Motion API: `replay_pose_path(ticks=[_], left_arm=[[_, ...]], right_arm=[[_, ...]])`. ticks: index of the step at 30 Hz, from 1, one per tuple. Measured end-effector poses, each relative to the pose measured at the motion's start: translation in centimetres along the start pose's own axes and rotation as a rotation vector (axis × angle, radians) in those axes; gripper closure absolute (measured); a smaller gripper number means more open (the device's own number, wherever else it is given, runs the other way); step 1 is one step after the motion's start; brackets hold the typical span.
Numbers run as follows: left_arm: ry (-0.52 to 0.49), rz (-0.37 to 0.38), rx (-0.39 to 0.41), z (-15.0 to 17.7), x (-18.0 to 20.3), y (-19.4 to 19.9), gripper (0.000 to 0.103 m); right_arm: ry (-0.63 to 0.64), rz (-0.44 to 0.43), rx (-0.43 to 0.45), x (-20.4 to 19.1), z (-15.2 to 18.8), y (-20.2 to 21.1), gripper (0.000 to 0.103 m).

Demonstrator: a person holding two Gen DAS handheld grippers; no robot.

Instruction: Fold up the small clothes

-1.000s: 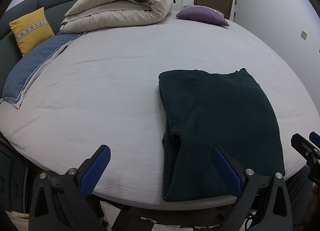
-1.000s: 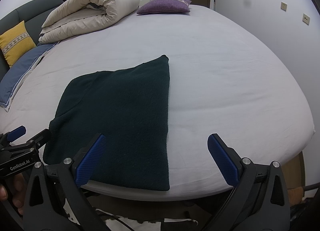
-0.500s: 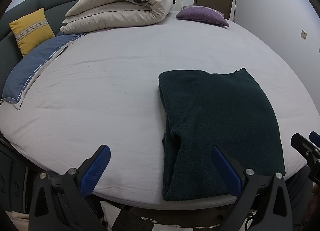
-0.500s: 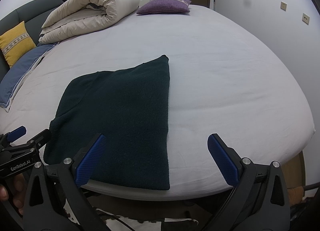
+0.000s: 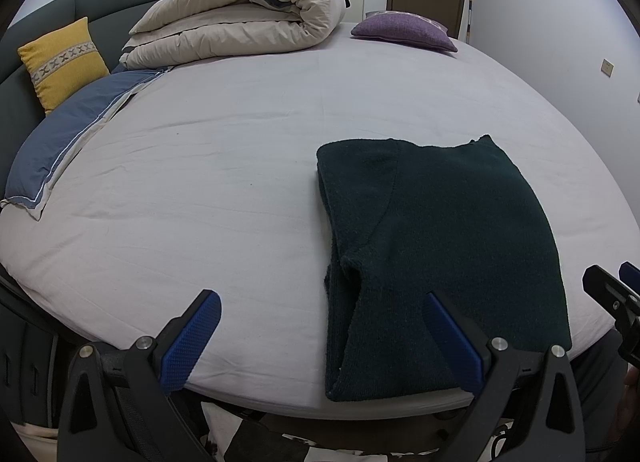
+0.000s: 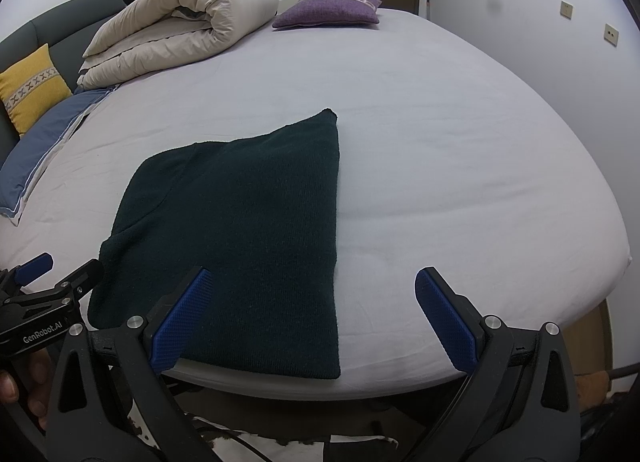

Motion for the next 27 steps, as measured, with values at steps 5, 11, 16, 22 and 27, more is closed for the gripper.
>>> replay_pose_path(ticks=[5,11,16,22,27], left_arm=[[0.001,0.001,0.001,0.05,0.05,0.01,0.000],[0.000,0.001,0.000,0.09,0.11,0.04,0.000],[0.000,0.001,0.000,0.10,0.21,0.03,0.000],[-0.005,0.006,-0.003,0.16,0.36,-0.22,0.000],[-0.010,-0.007,0.010,0.15,0.21,-0.24,0.000]], right_arm=[[-0.002,0.000,-0.001,-0.06,0.07,0.08,0.000],[-0.003,-0.001,-0.001,-0.01,0.08,0.08,0.000],[-0.004,-0.002,-0.003,0.11,0.11,0.03,0.000],[-0.004,-0.002,-0.004,0.03,0.11,0.13,0.000],[-0.004,-0.003,-0.005,0.02,0.08,0.25,0.000]])
Point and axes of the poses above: each gripper's, at about its wrist camera, not at the fingertips, and y roughly against the way its jaws point, x to its right, z to its underside, the point moved 6 cm from there along -y, roughly the way its jaws point, and after that the axes turned 9 degrees about -y, right-handed, at the moved point
